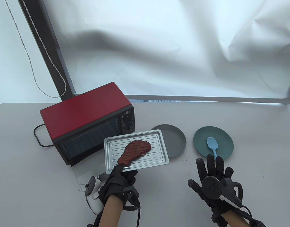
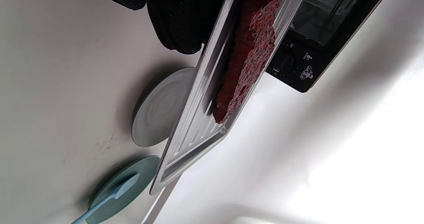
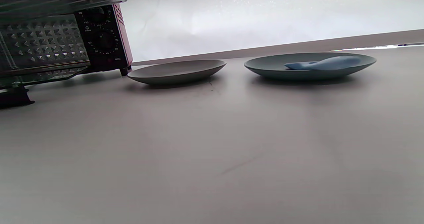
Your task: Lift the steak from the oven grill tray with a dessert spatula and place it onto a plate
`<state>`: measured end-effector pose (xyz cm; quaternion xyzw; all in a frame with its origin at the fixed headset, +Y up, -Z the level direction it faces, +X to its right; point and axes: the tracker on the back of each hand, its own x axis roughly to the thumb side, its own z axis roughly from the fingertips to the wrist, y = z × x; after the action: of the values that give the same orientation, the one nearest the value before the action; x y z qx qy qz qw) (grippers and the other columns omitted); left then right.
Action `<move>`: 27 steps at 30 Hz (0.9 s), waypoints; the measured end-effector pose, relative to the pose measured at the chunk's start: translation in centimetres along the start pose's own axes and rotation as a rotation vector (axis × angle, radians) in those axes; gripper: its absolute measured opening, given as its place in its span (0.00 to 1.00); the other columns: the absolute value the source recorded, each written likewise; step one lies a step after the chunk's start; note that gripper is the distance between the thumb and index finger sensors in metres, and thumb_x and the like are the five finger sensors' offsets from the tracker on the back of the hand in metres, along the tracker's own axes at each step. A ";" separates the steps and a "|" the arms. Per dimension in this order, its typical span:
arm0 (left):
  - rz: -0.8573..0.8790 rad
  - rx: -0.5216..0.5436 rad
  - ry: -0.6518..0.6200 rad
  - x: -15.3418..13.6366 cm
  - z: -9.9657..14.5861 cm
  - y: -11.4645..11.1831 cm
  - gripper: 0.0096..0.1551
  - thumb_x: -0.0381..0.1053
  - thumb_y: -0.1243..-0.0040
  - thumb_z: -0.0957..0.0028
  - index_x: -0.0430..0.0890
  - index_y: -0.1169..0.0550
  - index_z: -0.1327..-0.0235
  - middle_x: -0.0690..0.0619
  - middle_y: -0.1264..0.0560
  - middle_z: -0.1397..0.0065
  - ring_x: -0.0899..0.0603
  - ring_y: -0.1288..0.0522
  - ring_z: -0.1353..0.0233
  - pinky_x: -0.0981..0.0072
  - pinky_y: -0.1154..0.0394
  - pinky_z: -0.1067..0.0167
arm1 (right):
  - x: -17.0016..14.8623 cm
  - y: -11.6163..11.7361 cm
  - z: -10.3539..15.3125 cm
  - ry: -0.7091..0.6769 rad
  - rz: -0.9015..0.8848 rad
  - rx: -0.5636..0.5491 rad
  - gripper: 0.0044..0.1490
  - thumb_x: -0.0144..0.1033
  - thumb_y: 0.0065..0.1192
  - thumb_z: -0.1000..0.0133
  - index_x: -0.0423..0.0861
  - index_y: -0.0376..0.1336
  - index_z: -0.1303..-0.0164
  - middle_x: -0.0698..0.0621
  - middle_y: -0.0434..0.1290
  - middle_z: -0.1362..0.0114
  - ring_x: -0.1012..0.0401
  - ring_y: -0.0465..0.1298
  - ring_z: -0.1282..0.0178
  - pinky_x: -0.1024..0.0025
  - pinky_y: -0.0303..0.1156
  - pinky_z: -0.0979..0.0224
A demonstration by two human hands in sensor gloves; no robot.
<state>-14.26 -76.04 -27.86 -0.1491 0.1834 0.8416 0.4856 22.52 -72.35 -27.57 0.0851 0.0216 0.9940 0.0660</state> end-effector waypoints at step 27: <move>-0.055 -0.237 0.139 -4.4 -0.4 -4.4 0.24 0.58 0.50 0.28 0.47 0.38 0.28 0.49 0.31 0.23 0.42 0.27 0.25 0.37 0.38 0.26 | -2.3 0.3 -0.3 0.111 -0.486 -0.102 0.54 0.63 0.35 0.32 0.37 0.30 0.13 0.24 0.41 0.11 0.29 0.49 0.14 0.27 0.53 0.22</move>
<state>-8.30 -77.54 -27.03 -0.2681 0.1117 0.8315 0.4735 24.66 -72.98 -28.22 0.0190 -0.0053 0.9519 0.3059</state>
